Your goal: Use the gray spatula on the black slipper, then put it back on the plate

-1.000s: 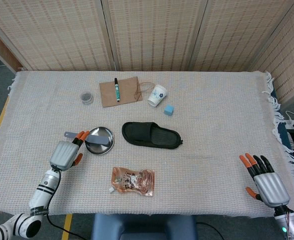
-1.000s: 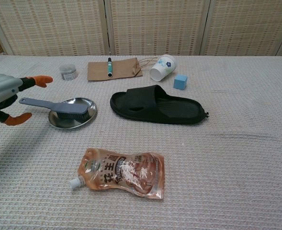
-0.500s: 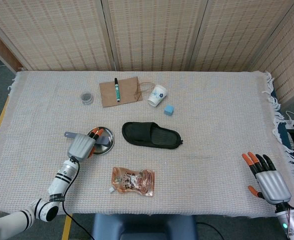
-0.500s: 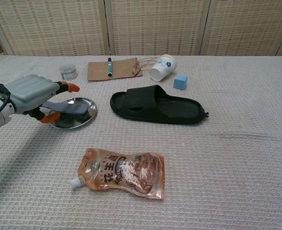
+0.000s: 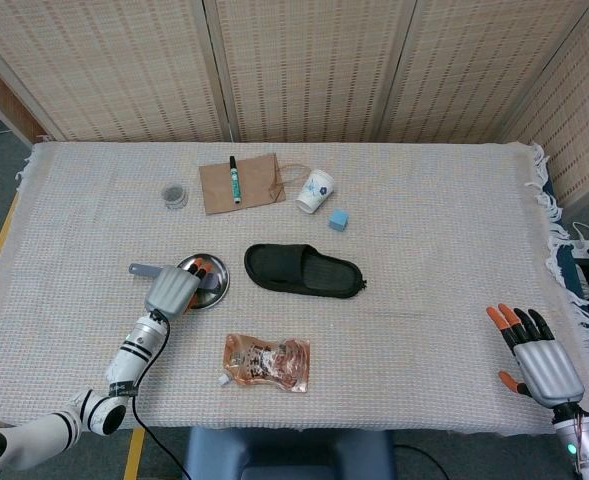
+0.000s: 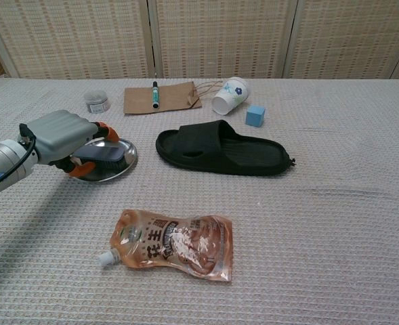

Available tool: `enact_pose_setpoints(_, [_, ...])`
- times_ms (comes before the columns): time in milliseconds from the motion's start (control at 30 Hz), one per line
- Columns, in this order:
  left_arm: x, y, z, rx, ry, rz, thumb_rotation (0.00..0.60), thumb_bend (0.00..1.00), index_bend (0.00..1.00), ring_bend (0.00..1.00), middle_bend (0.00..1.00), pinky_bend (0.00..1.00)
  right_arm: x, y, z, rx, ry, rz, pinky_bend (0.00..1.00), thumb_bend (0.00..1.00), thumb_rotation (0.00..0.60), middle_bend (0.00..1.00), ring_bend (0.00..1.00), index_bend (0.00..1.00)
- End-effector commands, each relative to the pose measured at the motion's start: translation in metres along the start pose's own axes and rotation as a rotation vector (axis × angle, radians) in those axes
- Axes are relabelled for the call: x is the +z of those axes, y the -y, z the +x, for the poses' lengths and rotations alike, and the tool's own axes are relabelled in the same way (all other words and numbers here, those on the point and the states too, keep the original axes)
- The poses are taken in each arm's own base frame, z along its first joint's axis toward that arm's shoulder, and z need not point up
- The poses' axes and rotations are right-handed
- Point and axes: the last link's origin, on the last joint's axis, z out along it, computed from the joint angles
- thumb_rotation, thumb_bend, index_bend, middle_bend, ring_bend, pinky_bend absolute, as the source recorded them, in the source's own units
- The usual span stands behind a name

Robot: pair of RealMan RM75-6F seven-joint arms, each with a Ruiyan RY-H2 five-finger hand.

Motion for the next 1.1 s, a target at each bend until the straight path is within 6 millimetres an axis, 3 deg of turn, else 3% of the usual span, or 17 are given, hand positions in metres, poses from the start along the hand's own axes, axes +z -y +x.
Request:
enact_pose_setpoints(33, [0.0016,-0.0003,-0.0008,-0.001,0.002,-0.001,0.600,0.42,0.24,0.87,0.26,1.00,0.0000,0.0000,-0.0002,0.000,0.002,-0.001,0.00,0.14,0.600,0.00,0.00,0.00])
enact_pose_setpoints(867, [0.0058,0.0071,-0.0061,0.018,0.005,0.016,0.600,0.42,0.37,0.87,0.40,1.00,0.0012,-0.0017,-0.0010,-0.003,0.015,-0.013,0.00,0.14,0.600,0.00,0.00,0.00])
enact_pose_setpoints(1100, [0.0013,0.0060,-0.0020,0.023,-0.030,0.007,0.600,0.43,0.47,0.87,0.56,1.00,0.0021,-0.0010,-0.0025,-0.002,0.019,-0.008,0.00,0.14,0.600,0.00,0.00,0.00])
